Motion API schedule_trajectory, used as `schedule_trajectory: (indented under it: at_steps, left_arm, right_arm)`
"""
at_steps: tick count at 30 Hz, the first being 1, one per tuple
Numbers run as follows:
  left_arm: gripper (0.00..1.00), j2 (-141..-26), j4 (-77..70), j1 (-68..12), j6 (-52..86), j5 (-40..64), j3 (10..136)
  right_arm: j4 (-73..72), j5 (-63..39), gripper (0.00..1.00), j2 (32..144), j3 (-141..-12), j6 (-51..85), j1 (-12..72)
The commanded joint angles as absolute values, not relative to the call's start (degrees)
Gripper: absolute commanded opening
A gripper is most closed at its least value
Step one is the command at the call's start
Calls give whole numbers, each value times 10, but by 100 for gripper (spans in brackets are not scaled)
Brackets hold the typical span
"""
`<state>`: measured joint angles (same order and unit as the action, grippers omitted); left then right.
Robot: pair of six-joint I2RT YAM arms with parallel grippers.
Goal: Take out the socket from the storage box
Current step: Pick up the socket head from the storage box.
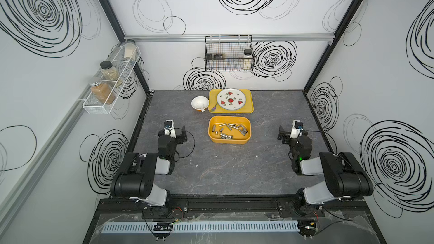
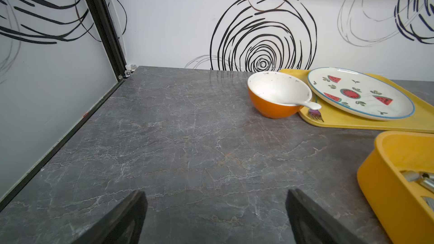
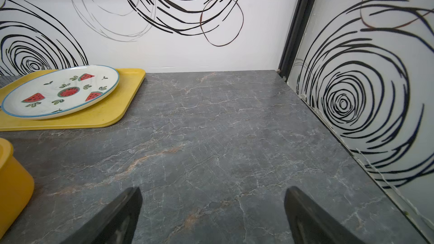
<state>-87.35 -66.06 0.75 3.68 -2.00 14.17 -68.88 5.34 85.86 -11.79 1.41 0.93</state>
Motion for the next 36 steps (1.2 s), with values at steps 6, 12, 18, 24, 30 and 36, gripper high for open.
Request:
schedule_trajectory:
  at_steps: [6,12,18,24,30,36]
  left_arm:
    - [99,-877,-691,5,38,-25,150]
    - [99,-877,-690,6,39,-21,151]
    - [99,-876,-689,8,40,-17,150]
    - [99,-877,-689,9,40,-16,151]
    - [99,-872,-697,0,33,-38,147]
    - [99,-752,-433,-56,81,-167,243]
  right_arm:
    - [-691,54,100,852,-120,8,9]
    - [-692,53,100,852,-121,8,10]
    - [-691,53,100,852,-120,8,10]
    - [-691,54,100,852,-120,8,10]
    - [-691,53,100,852,-121,9,10]
    - [-687,67,100,848,-121,14,10]
